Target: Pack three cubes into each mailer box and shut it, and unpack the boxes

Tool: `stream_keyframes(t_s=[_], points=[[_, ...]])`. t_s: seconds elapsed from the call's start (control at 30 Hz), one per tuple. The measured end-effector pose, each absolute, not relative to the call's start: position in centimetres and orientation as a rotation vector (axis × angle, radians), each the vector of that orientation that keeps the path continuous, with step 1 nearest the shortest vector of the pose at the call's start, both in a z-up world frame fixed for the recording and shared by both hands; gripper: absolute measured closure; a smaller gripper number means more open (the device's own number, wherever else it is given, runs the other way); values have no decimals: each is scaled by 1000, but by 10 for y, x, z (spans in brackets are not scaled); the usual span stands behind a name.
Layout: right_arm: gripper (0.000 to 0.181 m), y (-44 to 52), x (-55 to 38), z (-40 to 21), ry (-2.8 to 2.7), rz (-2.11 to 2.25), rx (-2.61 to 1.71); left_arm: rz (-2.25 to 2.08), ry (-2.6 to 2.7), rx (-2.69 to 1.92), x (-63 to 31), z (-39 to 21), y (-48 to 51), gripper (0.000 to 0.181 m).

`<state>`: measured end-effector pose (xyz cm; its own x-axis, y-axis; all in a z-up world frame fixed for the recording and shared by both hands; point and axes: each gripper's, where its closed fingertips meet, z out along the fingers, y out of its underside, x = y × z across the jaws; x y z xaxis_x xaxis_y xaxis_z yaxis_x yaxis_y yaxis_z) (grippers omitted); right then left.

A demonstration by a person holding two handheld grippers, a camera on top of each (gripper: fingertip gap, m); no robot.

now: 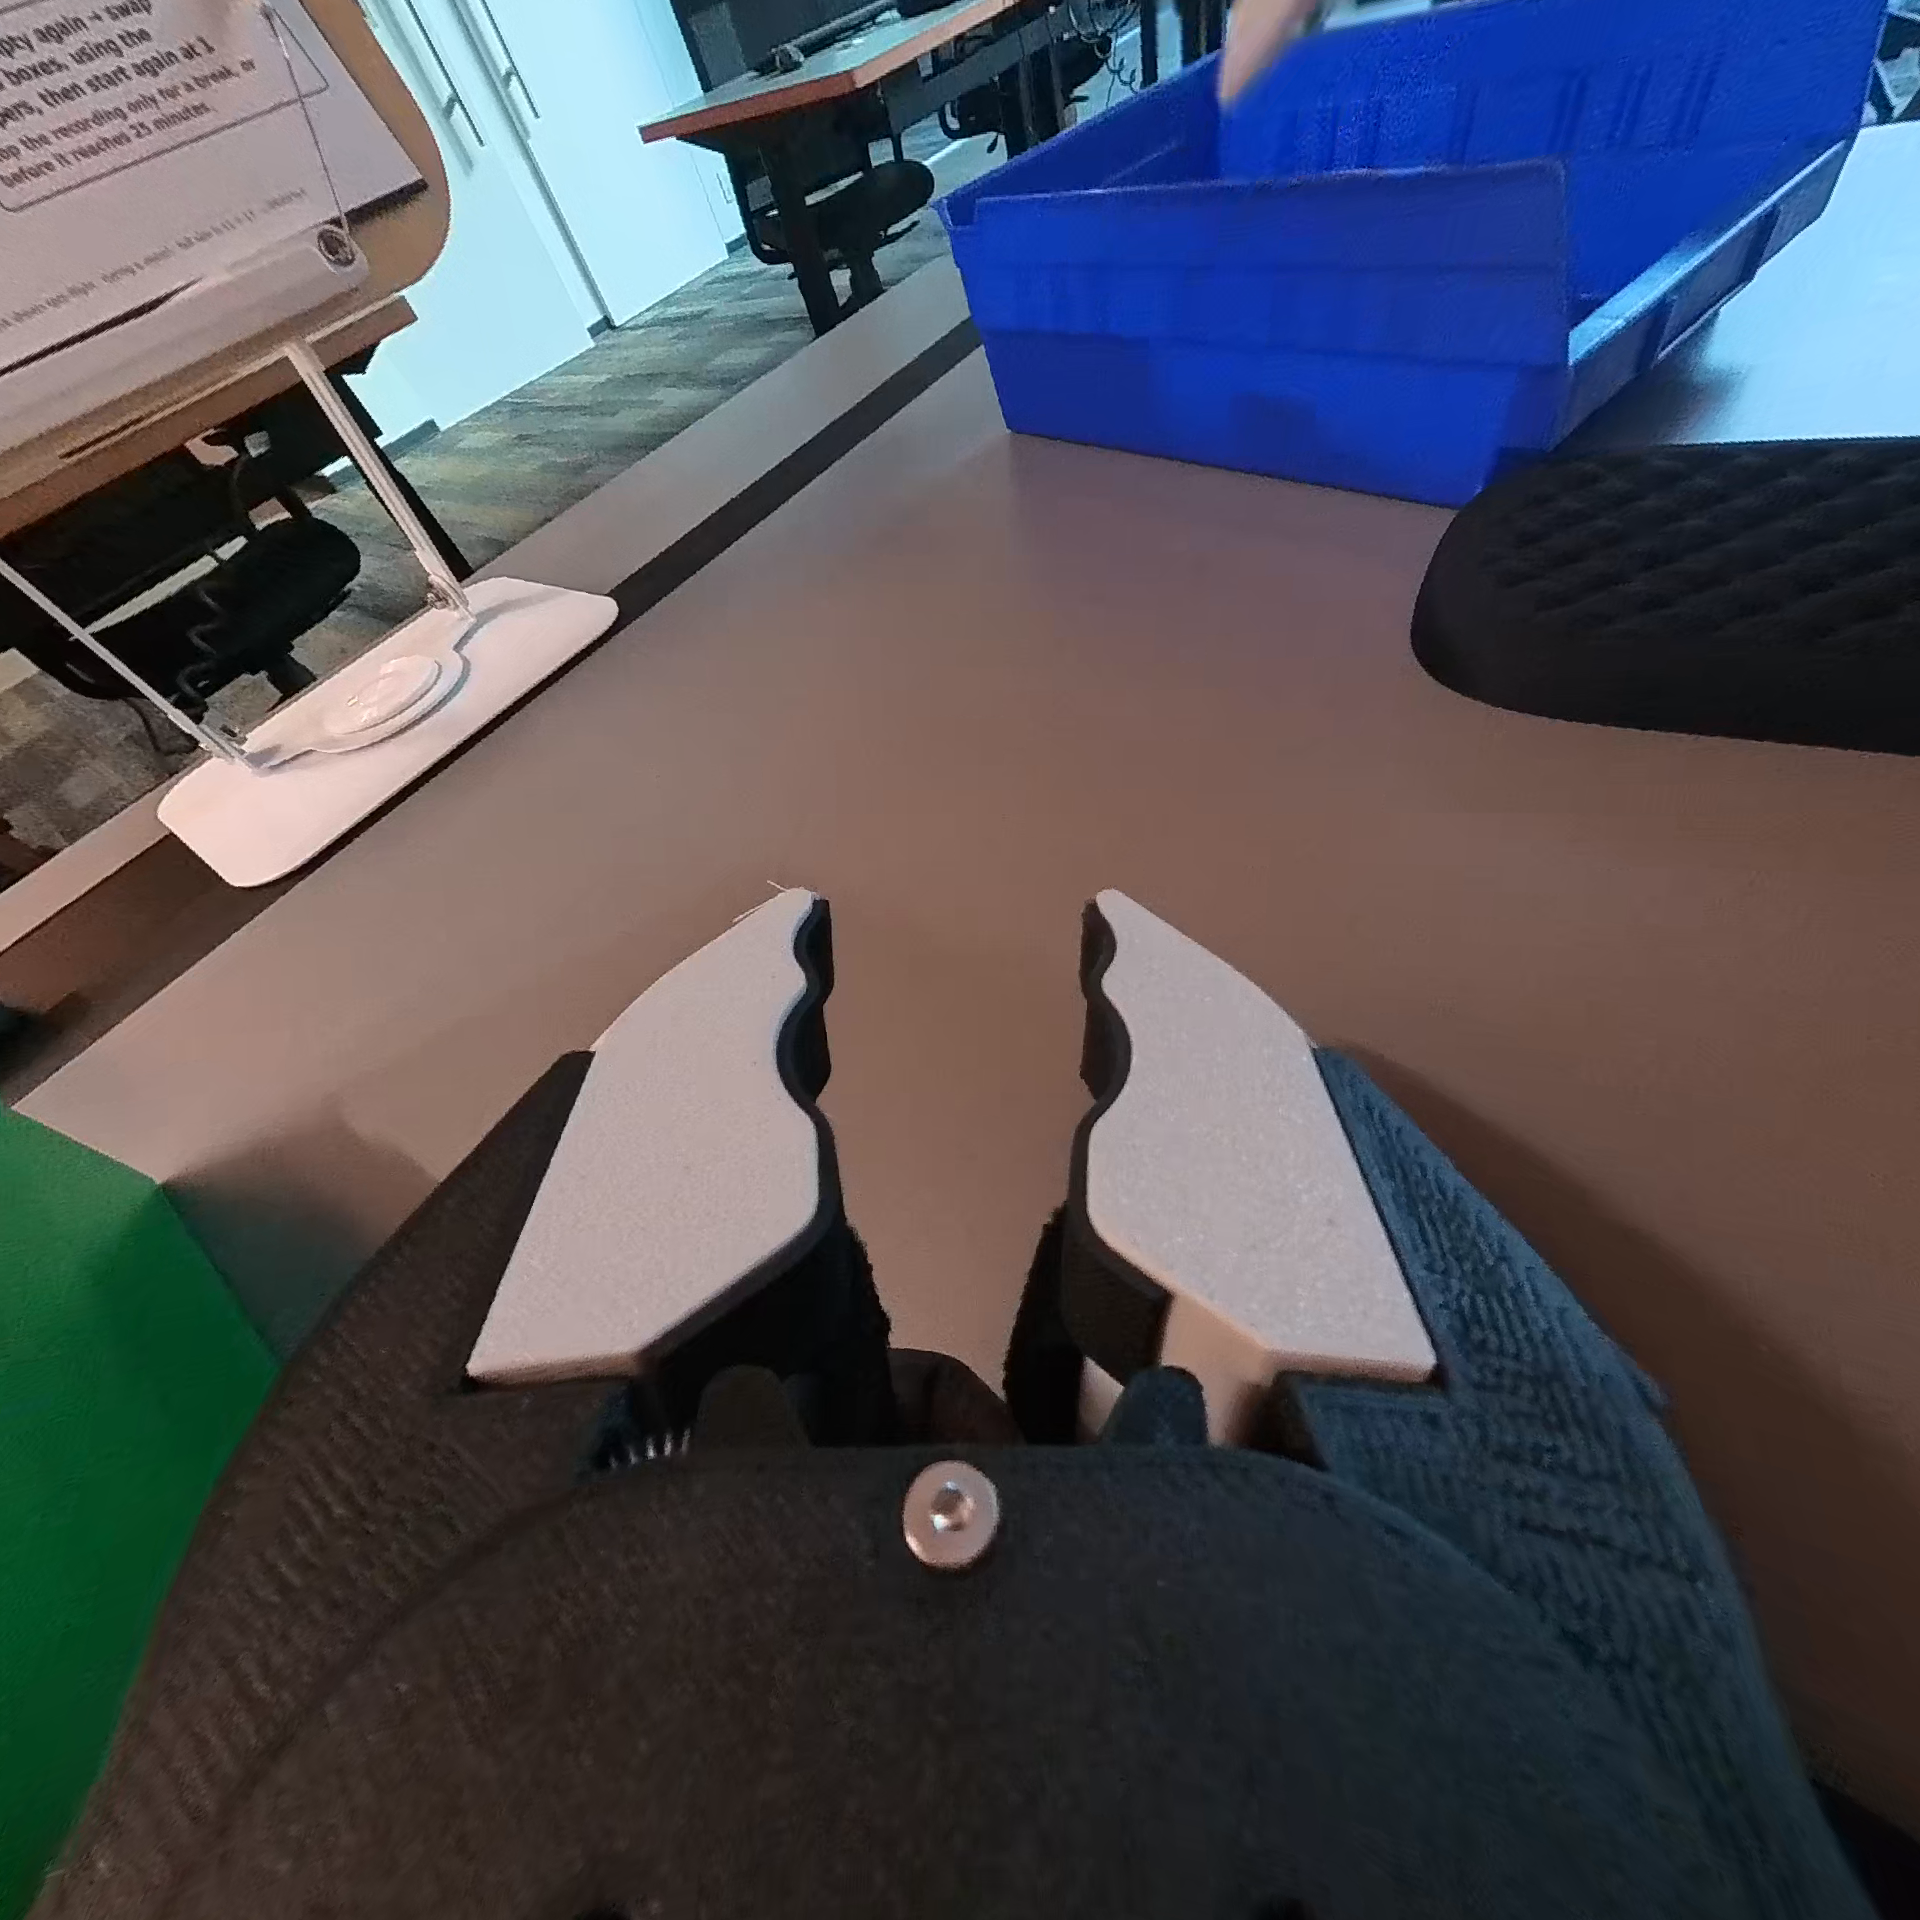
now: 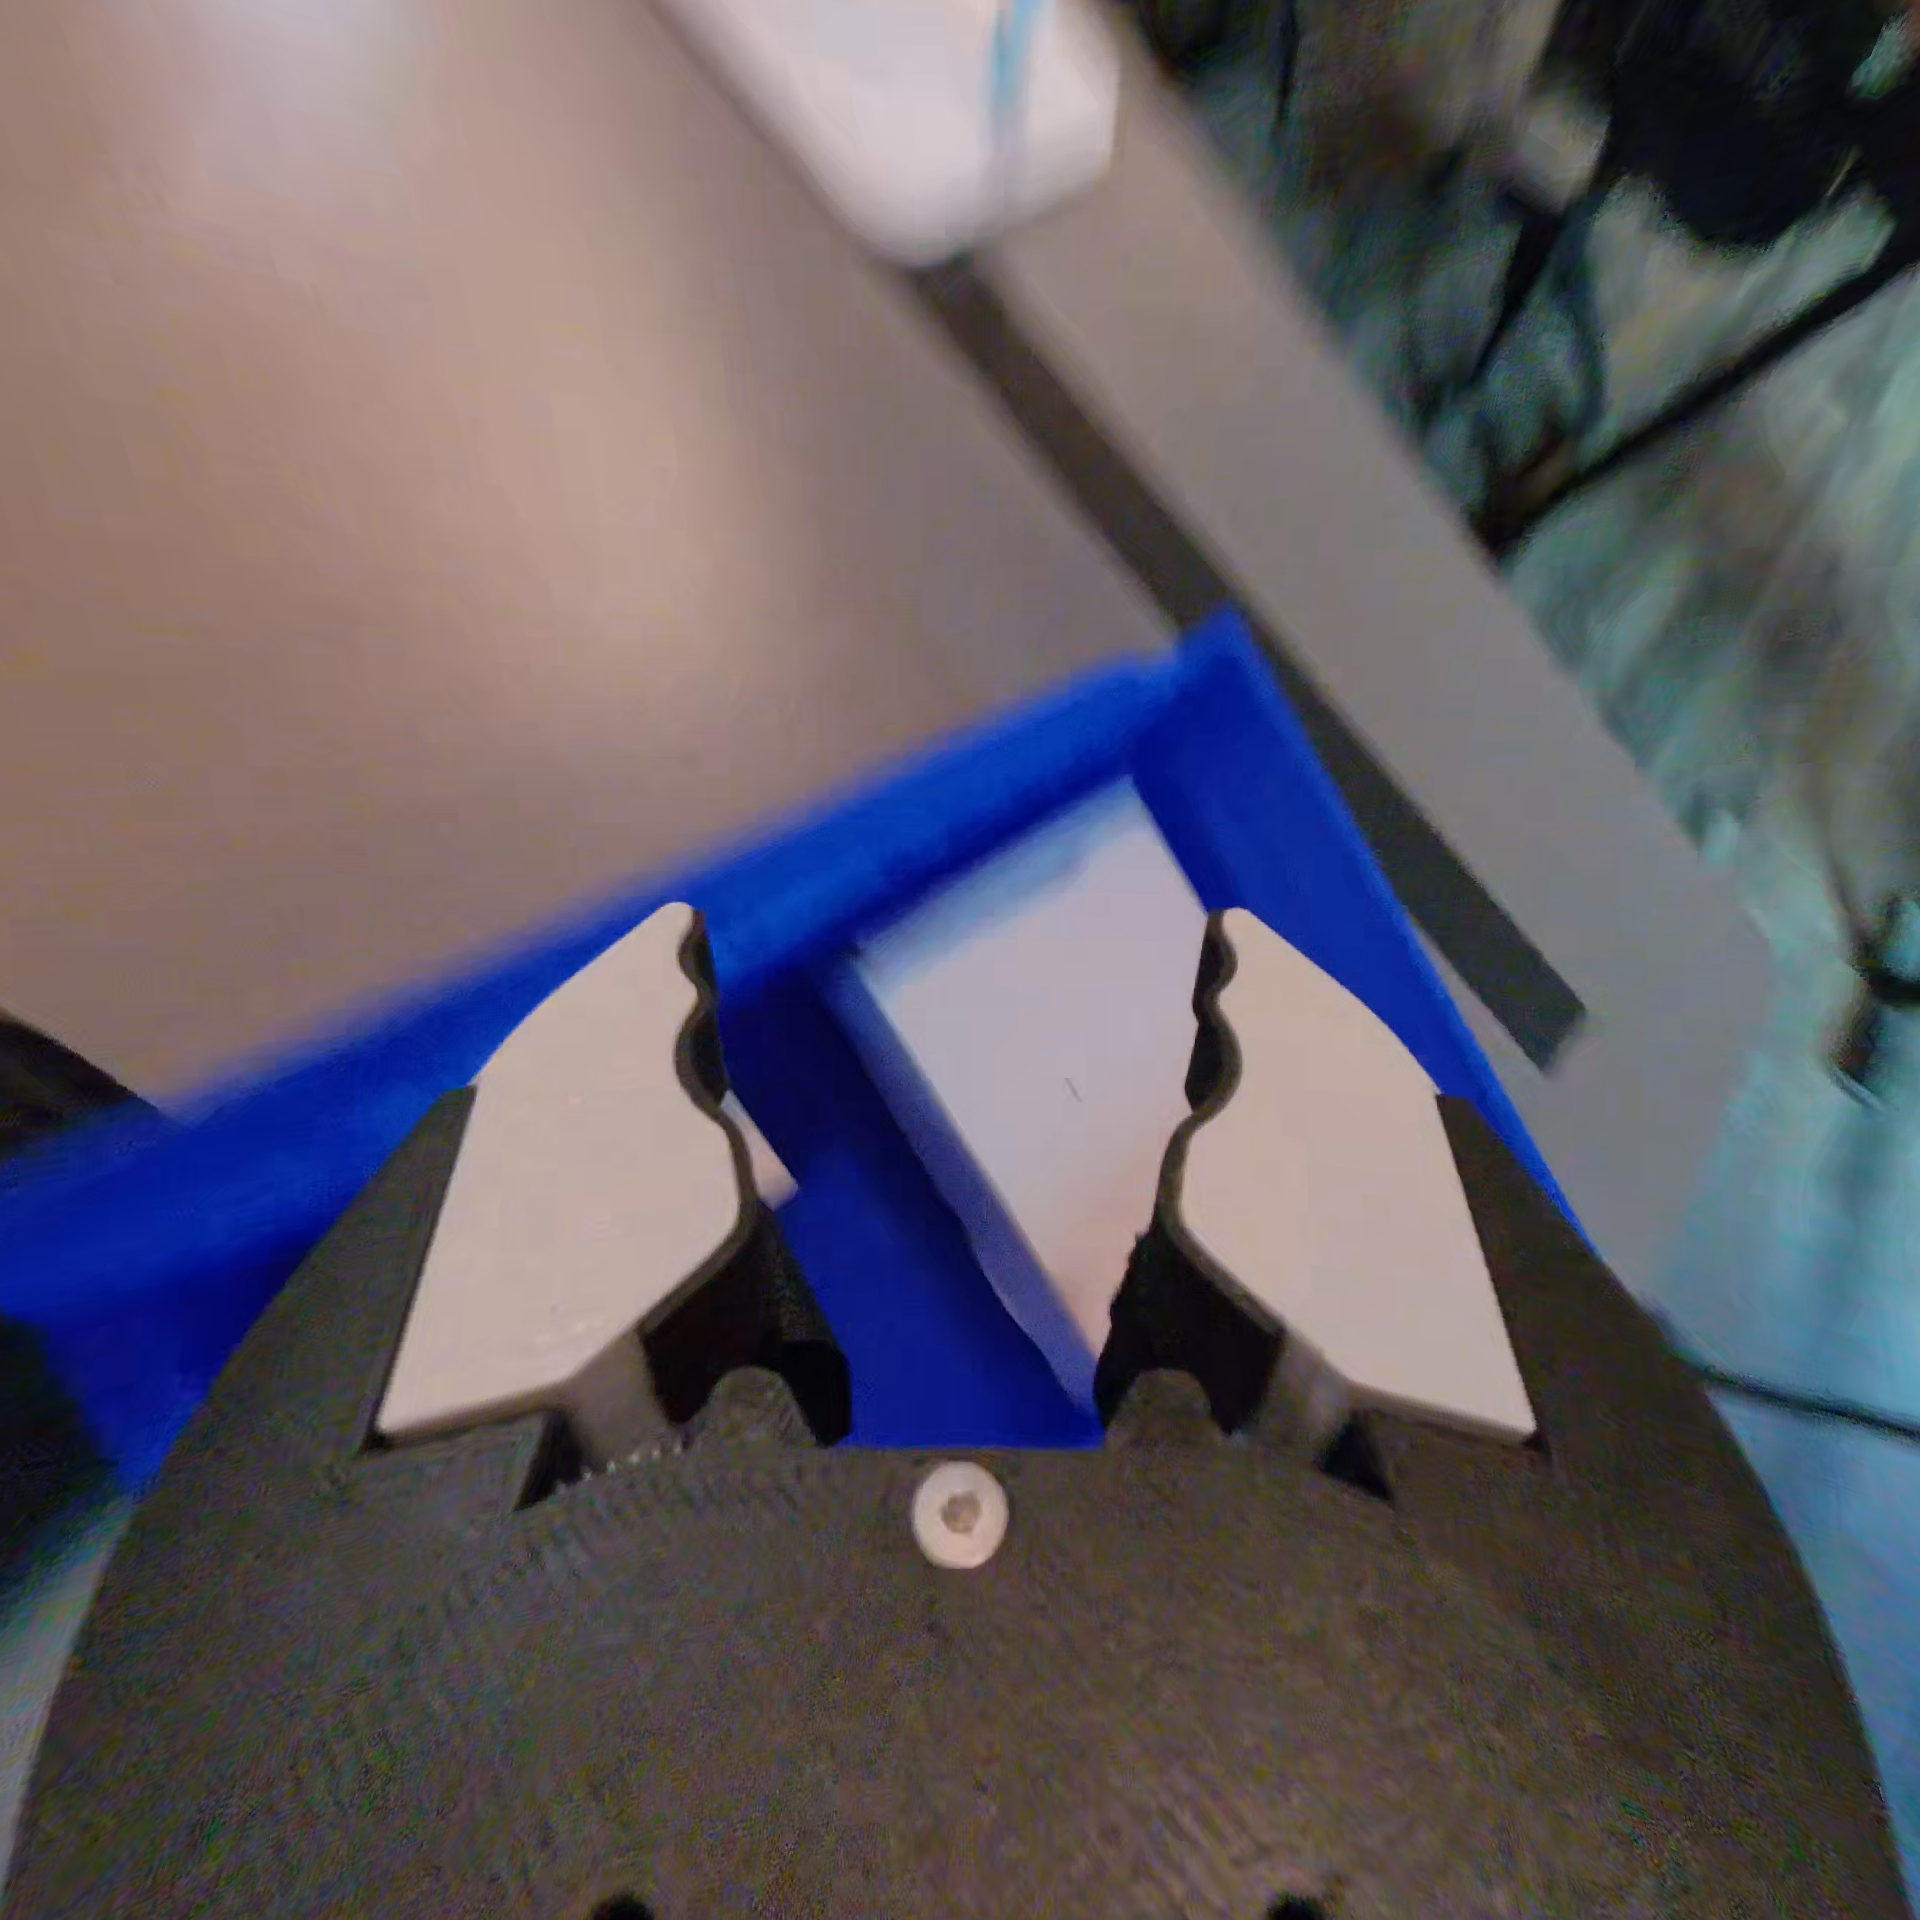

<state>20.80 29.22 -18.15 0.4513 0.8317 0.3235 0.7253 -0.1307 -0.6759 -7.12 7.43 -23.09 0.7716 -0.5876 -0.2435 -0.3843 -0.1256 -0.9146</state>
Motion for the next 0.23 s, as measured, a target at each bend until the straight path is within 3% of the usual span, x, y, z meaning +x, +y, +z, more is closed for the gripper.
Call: stream_keyframes(t_s=[0.03, 0.13, 0.23], points=[[93, 279, 190, -153, -1173, 319, -1807, -206, 765, -1744, -71, -231, 74, 135], [91, 205, 144, -83, -960, 818, -1506, -225, 760, -1738, -69, -228, 72, 134], [95, 122, 114, -61, -884, 1199, -1332, -320, 761, -1716, -62, -217, 64, 129]])
